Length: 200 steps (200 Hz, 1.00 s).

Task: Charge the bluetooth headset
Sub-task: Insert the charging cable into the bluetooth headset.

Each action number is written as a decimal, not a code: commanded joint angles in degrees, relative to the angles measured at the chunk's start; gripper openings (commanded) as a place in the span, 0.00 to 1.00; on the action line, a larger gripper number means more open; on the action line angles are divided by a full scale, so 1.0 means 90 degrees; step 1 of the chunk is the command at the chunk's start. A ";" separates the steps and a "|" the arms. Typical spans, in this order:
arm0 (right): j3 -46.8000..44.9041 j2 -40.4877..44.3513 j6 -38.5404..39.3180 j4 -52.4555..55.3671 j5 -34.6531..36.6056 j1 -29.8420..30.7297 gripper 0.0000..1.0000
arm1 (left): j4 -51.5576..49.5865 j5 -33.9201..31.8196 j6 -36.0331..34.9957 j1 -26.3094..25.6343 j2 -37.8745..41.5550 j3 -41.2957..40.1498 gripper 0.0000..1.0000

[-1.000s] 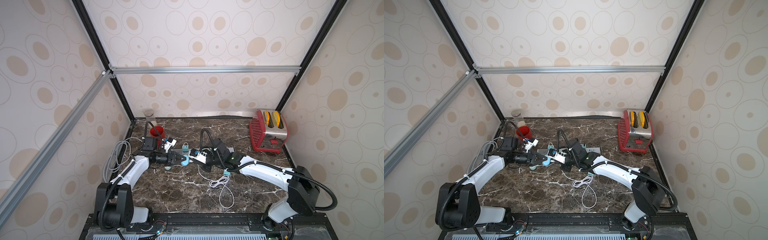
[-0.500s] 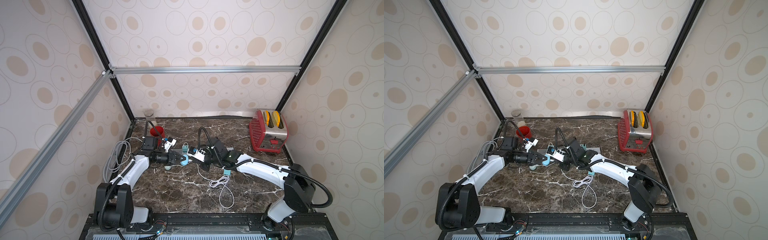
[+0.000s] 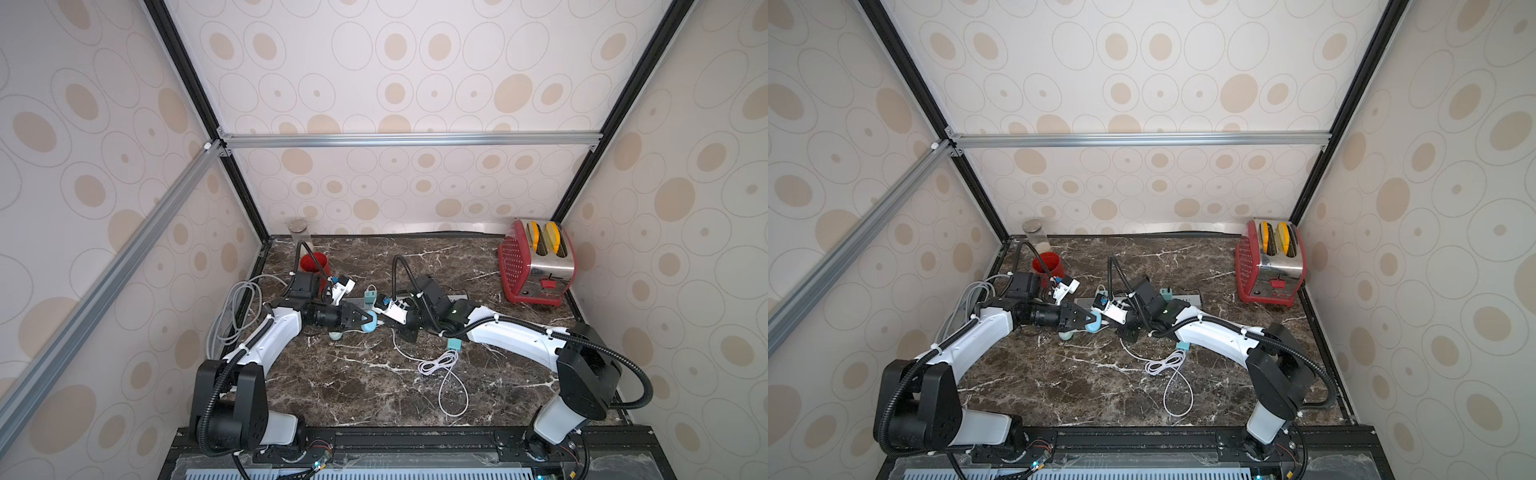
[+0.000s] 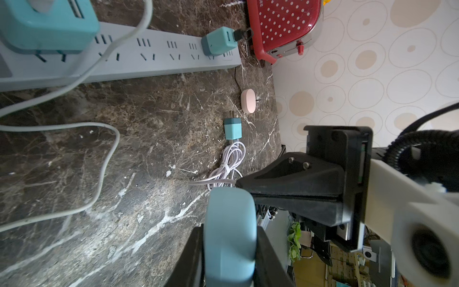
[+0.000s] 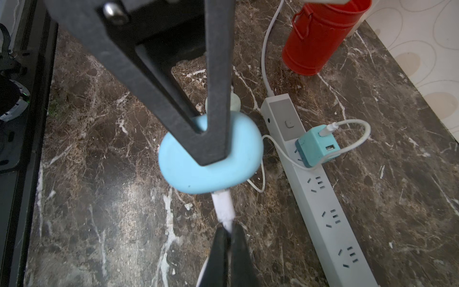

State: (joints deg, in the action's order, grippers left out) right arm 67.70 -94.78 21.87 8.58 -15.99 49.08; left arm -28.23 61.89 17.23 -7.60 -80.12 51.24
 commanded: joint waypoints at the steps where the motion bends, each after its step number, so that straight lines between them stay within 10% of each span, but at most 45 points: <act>1: 0.0798 0.0255 -0.0183 -0.2802 -0.1136 0.0307 0.00 | -0.0615 0.0180 -0.0298 -0.0527 -0.0238 0.0009 0.01; 200: 0.1309 0.0122 -0.0516 -0.3233 -0.0999 0.0481 0.00 | -0.0819 0.0024 -0.0404 -0.1077 -0.0628 0.0174 0.00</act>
State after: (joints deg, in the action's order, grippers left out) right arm 70.83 -98.28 18.02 10.55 -13.19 49.06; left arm -28.56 56.88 16.40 -9.72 -82.81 53.65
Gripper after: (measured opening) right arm 0.048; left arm 0.288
